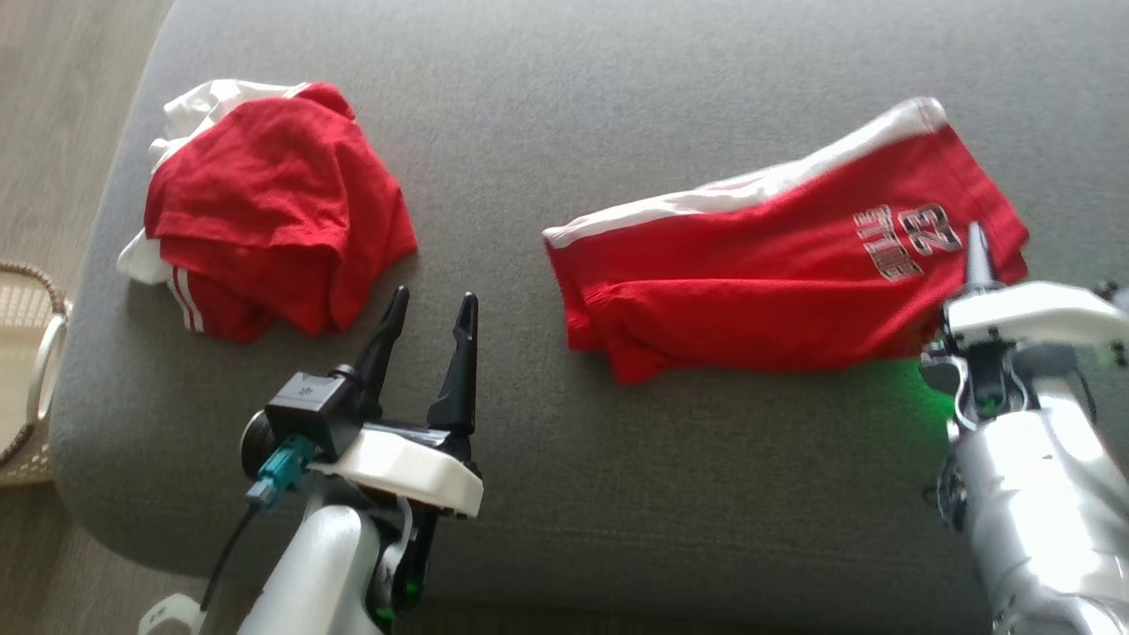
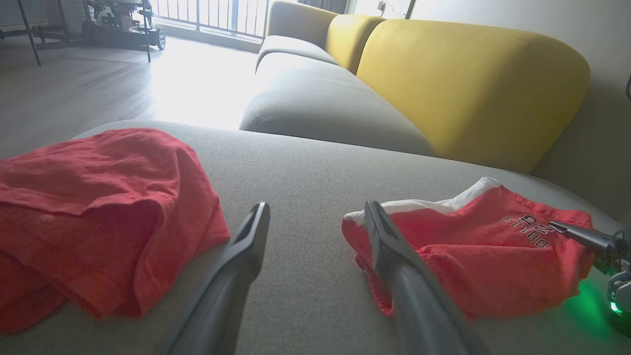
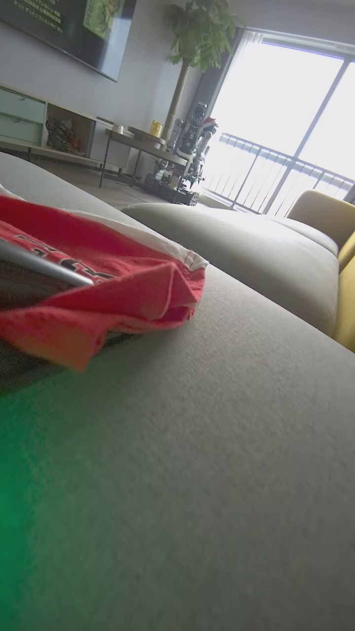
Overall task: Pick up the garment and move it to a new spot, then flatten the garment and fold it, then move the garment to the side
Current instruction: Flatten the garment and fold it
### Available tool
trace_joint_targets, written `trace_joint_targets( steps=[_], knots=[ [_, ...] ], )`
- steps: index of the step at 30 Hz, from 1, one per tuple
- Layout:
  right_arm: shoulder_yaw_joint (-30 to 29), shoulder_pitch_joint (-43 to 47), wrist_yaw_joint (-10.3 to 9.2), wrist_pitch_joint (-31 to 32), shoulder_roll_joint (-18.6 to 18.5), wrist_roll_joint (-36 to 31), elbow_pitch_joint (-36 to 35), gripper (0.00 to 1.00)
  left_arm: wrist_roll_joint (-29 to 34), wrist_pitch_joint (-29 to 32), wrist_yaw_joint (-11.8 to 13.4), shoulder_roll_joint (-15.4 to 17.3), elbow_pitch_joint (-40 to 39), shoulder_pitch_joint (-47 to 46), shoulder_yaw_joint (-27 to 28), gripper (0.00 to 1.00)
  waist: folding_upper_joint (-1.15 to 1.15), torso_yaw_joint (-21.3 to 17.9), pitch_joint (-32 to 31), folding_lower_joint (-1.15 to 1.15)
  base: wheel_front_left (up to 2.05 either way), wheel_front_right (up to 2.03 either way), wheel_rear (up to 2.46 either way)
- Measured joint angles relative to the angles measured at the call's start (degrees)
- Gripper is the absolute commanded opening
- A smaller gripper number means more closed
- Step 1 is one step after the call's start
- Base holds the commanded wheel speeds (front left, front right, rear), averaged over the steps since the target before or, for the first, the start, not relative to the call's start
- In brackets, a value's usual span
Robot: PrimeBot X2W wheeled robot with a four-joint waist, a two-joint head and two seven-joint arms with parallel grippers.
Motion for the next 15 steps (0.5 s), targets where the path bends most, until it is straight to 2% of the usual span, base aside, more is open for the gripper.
trace_joint_targets(
  steps=[7, 8, 10, 15],
  knots=[
    [-7.5, 2.1, -0.01, -4.3, -1.8, -3.2, 5.0, 0.00, 0.9, 0.0, -0.6, 0.0, 0.6, 2.0, 0.2, 1.00, 0.00, -1.4, -2.5, 0.00, 0.00, 0.00, 0.00],
    [-12.3, 3.1, -0.01, -4.4, -3.1, -4.3, 5.0, 0.00, 1.0, 0.0, -0.8, 0.0, 0.7, 2.7, 0.3, 1.00, 0.00, -1.8, -3.1, 0.00, 0.00, 0.00, 0.00],
    [-16.9, 5.1, -0.02, -4.4, -4.0, -6.9, 3.7, 0.00, 1.5, 0.0, -0.8, 0.0, 0.8, 3.1, 0.5, 1.00, 0.00, -2.2, -3.7, 0.00, 0.00, 0.00, 0.00],
    [-25.5, 8.3, -0.02, -4.6, -1.3, -15.7, 0.5, 0.00, 1.5, 0.0, -1.4, 0.0, 0.9, 3.4, 0.6, 1.00, 0.00, -3.0, -4.8, 0.00, 0.00, 0.00, 0.00]
  ],
)
